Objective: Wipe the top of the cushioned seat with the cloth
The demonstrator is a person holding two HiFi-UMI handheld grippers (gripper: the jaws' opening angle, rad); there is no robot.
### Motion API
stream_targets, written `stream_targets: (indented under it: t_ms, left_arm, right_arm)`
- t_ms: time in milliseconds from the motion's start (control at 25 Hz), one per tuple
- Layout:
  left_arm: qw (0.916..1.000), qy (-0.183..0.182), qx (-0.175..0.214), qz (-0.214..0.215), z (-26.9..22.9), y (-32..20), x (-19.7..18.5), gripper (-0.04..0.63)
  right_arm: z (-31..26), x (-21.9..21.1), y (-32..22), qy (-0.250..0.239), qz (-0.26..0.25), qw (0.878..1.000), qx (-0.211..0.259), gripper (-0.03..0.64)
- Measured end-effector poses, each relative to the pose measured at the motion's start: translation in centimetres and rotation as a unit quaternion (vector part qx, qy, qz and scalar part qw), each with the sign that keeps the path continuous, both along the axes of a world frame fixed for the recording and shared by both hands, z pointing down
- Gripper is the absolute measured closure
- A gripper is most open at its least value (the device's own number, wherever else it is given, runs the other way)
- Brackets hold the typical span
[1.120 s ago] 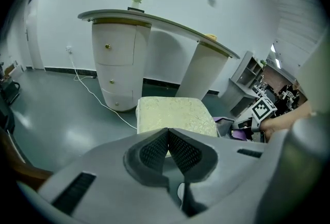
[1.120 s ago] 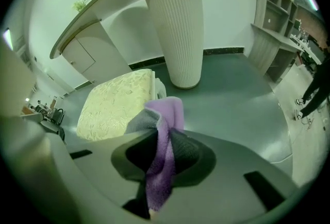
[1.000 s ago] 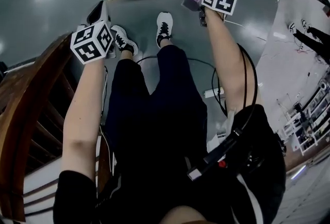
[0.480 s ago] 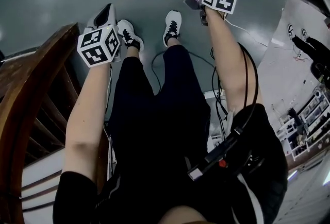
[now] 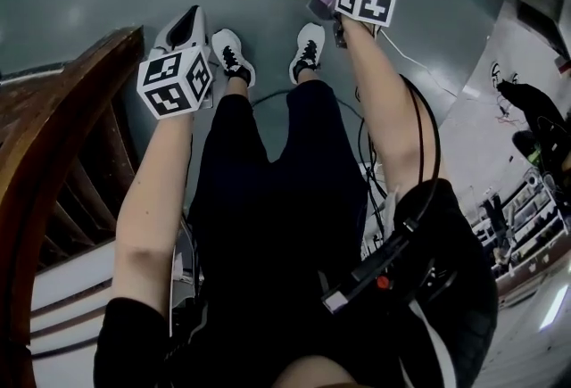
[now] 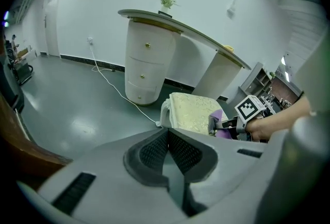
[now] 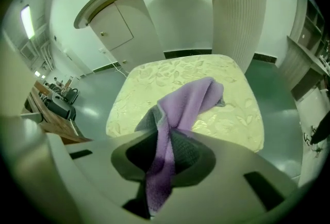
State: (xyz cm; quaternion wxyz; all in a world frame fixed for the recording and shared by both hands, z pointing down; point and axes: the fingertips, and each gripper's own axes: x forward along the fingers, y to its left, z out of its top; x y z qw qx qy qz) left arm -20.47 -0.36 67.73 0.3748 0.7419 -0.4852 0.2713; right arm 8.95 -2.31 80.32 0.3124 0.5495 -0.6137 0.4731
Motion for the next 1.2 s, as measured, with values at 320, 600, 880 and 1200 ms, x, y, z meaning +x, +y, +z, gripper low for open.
stream_targets:
  t_ms: [320,600,880,1200]
  left_arm:
    - [0.9993,0.015,-0.009,-0.033,0.4,1.7,-5.2,0.591]
    - [0.9988,0.019,-0.002,-0.045,-0.3,2.3,-7.2,0.591]
    - [0.9979,0.021,0.000,-0.061,-1.2,3.4,-9.0,0.591]
    - [0.9962,0.038,0.034,-0.071,-8.6,2.9,-9.0,0.591]
  right_arm:
    - [0.4,-8.8,-1.5,0.000,-0.038,0.999,-0.004,0.541]
    - [0.5,-13.8,-2.3,-0.008,-0.067,0.998,-0.006,0.541]
    - [0.0,-19.1,-3.1,-0.038,-0.114,0.993,-0.001,0.540]
    - [-10.3,-21.5,-4.0,-0.079,-0.138,0.986,0.059,0.535]
